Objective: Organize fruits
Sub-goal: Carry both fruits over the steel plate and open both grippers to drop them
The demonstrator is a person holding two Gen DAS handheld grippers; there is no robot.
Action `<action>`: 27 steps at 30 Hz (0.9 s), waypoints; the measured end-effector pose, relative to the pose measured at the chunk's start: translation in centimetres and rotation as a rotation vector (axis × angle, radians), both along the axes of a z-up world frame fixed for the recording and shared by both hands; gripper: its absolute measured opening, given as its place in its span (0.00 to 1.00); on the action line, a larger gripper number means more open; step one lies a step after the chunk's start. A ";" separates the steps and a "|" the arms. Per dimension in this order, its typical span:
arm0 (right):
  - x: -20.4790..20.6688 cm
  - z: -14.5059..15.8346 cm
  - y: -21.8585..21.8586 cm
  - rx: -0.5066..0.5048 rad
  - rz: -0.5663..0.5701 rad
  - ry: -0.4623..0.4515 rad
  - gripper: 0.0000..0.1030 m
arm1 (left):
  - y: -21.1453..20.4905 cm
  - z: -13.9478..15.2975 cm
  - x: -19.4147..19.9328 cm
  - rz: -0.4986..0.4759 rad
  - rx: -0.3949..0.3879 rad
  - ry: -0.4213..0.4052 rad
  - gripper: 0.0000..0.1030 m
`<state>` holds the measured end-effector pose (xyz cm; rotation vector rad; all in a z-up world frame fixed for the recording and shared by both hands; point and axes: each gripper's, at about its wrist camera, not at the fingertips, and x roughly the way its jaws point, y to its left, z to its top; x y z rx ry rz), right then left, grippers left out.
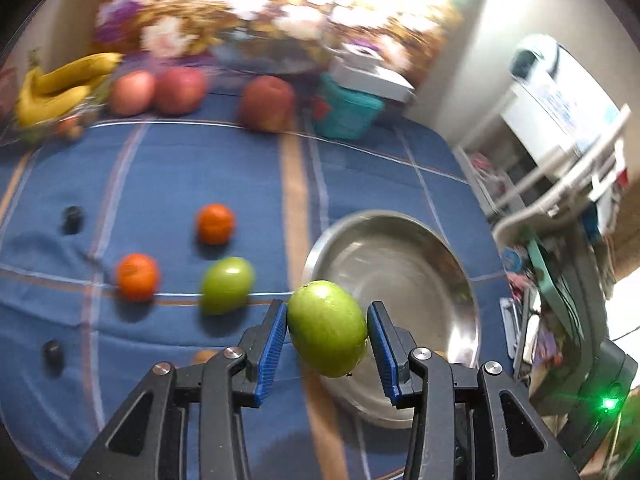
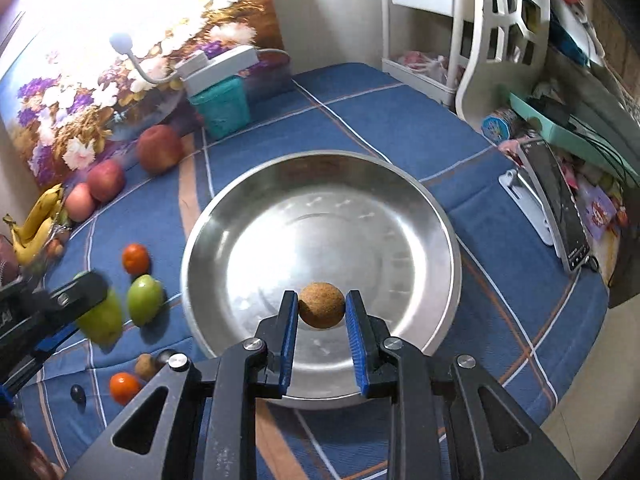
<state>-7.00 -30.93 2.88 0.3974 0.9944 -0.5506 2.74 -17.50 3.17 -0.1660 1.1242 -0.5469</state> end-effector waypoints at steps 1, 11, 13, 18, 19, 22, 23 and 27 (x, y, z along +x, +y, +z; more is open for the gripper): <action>0.1 -0.3 -0.1 0.006 0.003 0.012 0.25 | -0.7 -0.4 -0.1 -0.018 -0.001 0.000 0.43; 0.8 -3.5 0.0 0.080 0.018 0.117 0.25 | -2.8 -3.5 -0.3 -0.087 0.016 0.065 0.44; 0.8 -3.7 -0.1 0.084 0.016 0.119 0.25 | -2.7 -4.0 -0.4 -0.090 0.011 0.091 0.45; 0.7 -4.1 -0.1 0.092 0.018 0.124 0.25 | -2.4 -3.6 -0.6 -0.093 -0.017 0.082 0.56; 0.7 -4.2 -0.1 0.093 0.018 0.126 0.25 | -2.4 -3.5 -0.6 -0.094 -0.022 0.082 0.56; 0.7 -4.4 -0.2 0.100 0.018 0.132 0.25 | -1.9 -3.5 -0.6 -0.077 -0.021 0.095 0.56; 0.6 -4.4 -0.2 0.101 0.017 0.132 0.25 | -1.7 -3.5 -0.6 -0.069 -0.022 0.100 0.56; 0.6 -4.4 -0.4 0.101 0.018 0.126 0.27 | -0.4 -3.4 -0.3 -0.023 -0.009 0.113 0.67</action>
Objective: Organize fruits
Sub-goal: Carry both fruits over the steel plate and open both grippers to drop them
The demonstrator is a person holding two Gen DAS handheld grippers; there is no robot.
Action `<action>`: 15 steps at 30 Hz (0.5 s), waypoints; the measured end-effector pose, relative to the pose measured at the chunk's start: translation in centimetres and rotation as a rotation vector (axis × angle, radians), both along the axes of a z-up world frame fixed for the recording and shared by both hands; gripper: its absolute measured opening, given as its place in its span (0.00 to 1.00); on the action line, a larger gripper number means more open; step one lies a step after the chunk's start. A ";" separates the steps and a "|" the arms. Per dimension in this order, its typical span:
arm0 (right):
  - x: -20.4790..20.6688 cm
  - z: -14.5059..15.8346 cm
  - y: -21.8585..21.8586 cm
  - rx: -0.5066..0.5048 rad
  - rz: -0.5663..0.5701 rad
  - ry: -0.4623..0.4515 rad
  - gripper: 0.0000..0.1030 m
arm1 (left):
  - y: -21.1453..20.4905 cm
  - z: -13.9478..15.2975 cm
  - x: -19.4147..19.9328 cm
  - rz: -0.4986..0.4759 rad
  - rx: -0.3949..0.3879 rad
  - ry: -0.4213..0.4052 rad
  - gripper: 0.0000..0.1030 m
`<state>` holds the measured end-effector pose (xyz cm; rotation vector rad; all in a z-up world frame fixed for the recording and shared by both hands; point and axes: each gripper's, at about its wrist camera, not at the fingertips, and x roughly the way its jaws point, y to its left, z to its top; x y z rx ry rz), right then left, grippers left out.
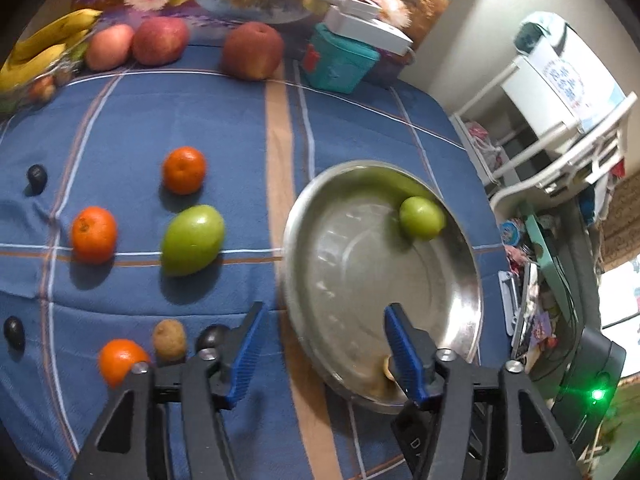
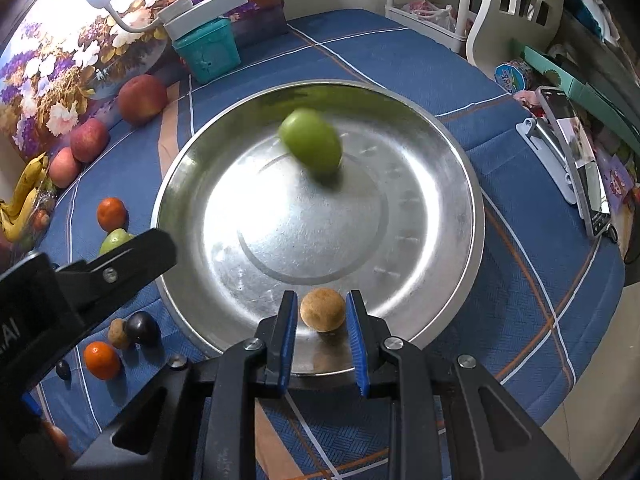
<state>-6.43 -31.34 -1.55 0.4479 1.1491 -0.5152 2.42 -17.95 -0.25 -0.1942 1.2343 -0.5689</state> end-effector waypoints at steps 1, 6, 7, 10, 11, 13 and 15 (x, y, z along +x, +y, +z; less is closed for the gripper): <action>0.0 0.0 0.0 -0.001 0.002 0.000 0.32 | 0.4 0.1 0.1 0.015 0.010 -0.003 0.68; 0.0 0.0 0.3 -0.019 0.012 0.001 0.49 | 2.1 0.0 0.2 0.079 0.087 -0.006 0.80; 0.0 0.1 0.3 -0.026 0.013 -0.001 0.56 | 2.6 0.0 0.3 0.094 0.101 -0.002 0.82; 0.0 0.3 0.5 -0.041 0.022 -0.014 0.63 | 4.1 0.1 0.4 0.141 0.149 -0.004 0.93; 0.0 0.3 0.6 -0.043 0.024 -0.017 0.67 | 4.8 0.2 0.4 0.164 0.172 -0.017 0.98; 0.0 0.4 0.8 -0.052 0.033 -0.023 0.78 | 5.9 0.4 0.5 0.198 0.207 -0.038 1.00; 0.0 0.4 1.0 -0.056 0.039 -0.029 0.81 | 7.0 0.8 0.7 0.230 0.248 -0.064 1.00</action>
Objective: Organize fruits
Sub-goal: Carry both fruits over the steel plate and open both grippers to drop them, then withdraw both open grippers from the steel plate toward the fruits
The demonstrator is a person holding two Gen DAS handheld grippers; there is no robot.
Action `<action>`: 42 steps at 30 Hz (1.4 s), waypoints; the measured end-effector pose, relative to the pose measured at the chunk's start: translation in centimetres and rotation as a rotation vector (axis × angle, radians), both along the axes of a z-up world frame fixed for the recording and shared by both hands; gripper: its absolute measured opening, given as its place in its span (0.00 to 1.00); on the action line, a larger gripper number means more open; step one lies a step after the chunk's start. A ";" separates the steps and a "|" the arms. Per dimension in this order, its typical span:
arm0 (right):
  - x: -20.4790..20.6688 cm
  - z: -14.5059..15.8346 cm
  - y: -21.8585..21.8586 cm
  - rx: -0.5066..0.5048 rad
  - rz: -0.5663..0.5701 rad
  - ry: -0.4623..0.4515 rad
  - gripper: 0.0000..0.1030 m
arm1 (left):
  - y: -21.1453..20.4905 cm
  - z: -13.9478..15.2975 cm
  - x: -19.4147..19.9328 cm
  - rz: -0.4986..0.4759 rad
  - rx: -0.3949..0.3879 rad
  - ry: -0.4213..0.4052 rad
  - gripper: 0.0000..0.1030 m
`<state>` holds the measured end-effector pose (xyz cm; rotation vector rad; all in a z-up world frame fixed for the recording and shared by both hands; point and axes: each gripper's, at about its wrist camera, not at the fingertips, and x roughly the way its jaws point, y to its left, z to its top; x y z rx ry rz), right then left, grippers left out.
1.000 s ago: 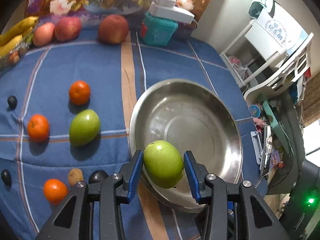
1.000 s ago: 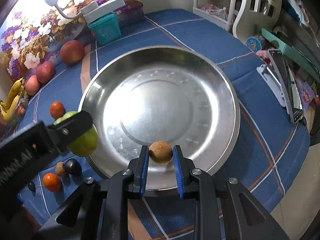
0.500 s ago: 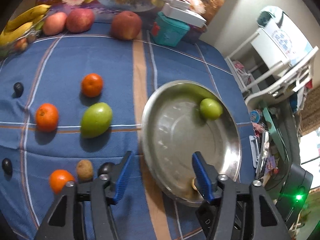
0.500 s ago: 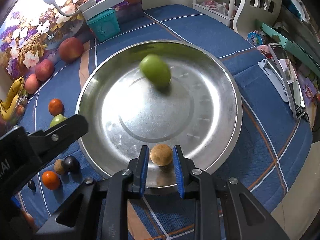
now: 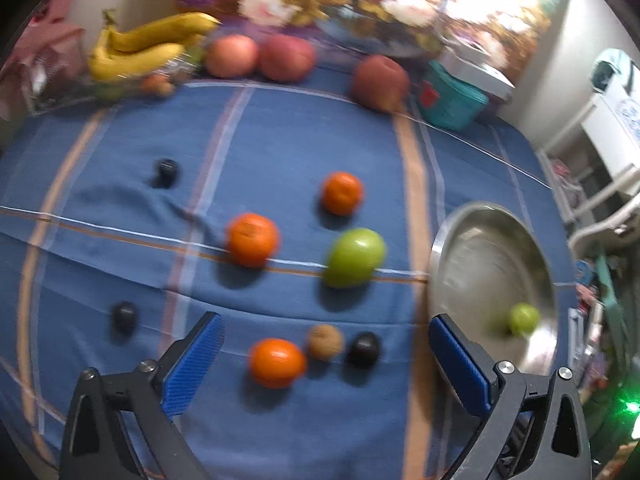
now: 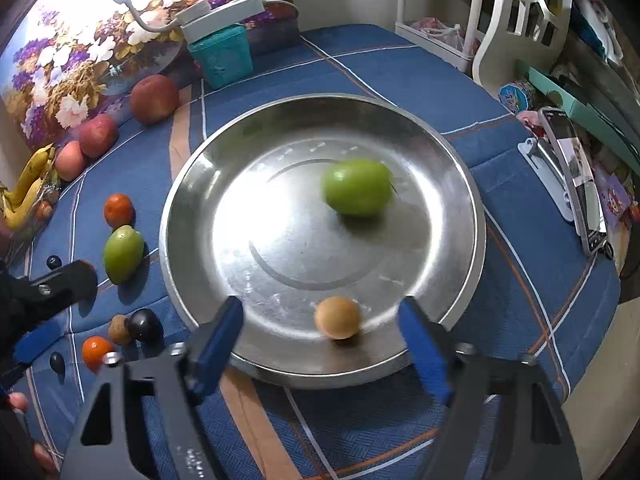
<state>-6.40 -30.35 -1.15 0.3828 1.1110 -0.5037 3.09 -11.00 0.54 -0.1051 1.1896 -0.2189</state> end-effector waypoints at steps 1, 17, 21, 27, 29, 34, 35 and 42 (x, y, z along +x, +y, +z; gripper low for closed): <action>0.0 0.0 0.1 -0.002 0.004 -0.004 0.81 | 0.5 0.1 0.1 0.012 0.020 -0.011 1.00; 1.8 2.6 5.1 -0.011 0.151 -0.151 0.94 | 11.8 1.1 1.7 0.224 0.122 -0.071 1.00; 2.9 2.7 6.8 0.037 0.190 -0.121 0.94 | 13.8 1.4 2.4 0.253 0.073 -0.052 1.00; 4.8 2.3 9.8 0.097 0.239 -0.015 0.94 | 17.1 1.4 3.1 0.305 0.020 -0.034 1.00; 5.2 2.1 10.6 0.121 0.235 0.009 0.94 | 18.1 1.4 3.2 0.331 -0.002 -0.032 1.00; 7.0 1.6 12.6 0.191 0.207 0.025 0.94 | 19.1 0.9 3.5 0.354 -0.009 -0.011 1.00; 7.2 1.5 12.8 0.201 0.203 0.027 0.94 | 19.1 0.7 3.6 0.355 -0.008 -0.007 1.00; 7.2 -0.7 13.4 0.262 0.191 0.057 0.94 | 17.0 -2.5 4.2 0.268 0.016 0.086 1.00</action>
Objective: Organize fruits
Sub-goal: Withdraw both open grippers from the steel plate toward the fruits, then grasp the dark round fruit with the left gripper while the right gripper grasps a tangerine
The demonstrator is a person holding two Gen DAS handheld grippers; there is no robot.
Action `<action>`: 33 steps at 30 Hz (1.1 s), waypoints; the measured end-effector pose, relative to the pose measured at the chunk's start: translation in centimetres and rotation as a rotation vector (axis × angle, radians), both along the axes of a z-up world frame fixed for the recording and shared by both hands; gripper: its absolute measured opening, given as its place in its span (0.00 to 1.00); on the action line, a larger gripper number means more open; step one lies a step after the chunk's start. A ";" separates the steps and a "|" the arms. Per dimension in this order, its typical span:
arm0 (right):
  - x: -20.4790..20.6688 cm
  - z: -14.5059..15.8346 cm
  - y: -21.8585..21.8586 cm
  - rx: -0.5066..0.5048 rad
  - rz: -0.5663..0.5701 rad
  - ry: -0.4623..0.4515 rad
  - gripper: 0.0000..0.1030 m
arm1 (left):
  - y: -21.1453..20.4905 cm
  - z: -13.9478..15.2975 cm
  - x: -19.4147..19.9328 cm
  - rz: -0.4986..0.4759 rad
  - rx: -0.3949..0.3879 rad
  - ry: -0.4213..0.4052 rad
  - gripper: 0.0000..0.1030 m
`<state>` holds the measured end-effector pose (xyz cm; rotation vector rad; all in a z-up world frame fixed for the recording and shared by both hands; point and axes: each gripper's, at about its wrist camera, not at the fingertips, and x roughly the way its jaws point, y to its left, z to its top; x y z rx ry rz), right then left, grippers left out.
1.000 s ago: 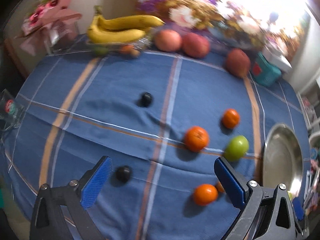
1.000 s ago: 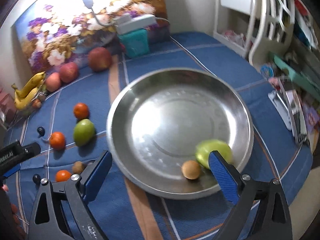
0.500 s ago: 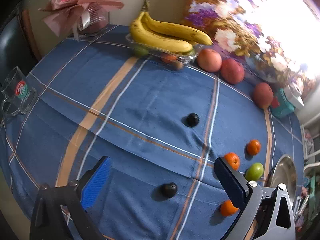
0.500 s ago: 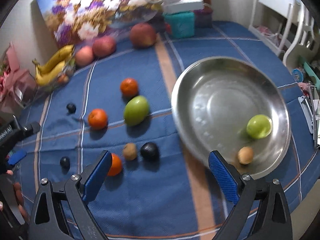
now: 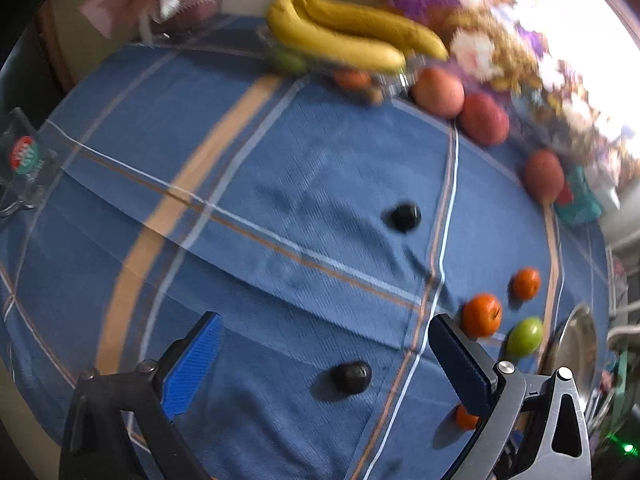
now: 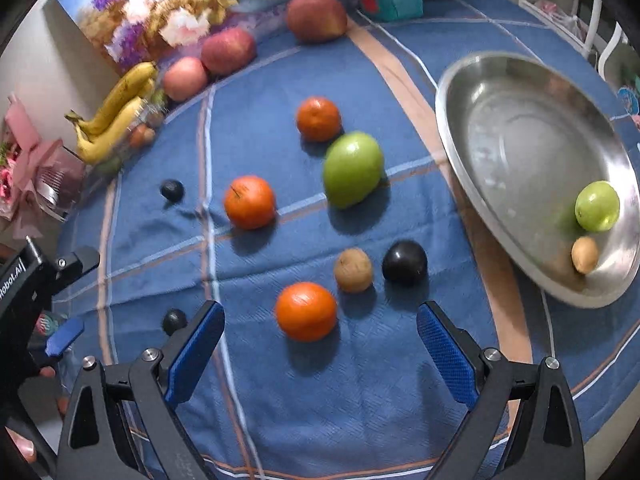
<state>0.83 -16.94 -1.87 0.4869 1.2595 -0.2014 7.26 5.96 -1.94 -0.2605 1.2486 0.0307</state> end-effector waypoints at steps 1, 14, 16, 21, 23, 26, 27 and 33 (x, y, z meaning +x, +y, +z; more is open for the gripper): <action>-0.1 -0.3 -0.1 -0.009 -0.005 0.007 0.94 | -0.5 -0.4 0.0 -0.020 0.011 0.012 1.00; -0.2 -1.7 -0.3 0.086 0.030 -0.004 0.70 | -2.3 -4.2 -0.7 -0.044 -0.016 0.169 0.59; -0.1 -1.9 -0.1 0.104 0.039 0.002 0.61 | -2.1 -3.9 -0.8 -0.034 -0.032 0.161 0.46; 0.3 -2.1 0.5 0.136 0.051 -0.007 0.44 | -1.3 -3.7 -1.0 -0.018 -0.088 0.161 0.27; 0.3 -2.0 0.7 0.127 0.061 -0.011 0.41 | -0.9 -3.6 -1.1 -0.001 -0.115 0.161 0.26; 0.2 -1.6 0.8 0.118 0.070 -0.020 0.35 | -0.4 -3.1 -1.1 0.015 -0.145 0.148 0.25; 0.1 -1.5 0.9 0.119 0.071 -0.025 0.34 | -0.2 -2.9 -1.2 0.021 -0.159 0.142 0.25; 0.2 -0.6 1.3 0.125 0.093 -0.057 0.27 | 0.5 -1.5 -1.2 0.039 -0.198 0.111 0.25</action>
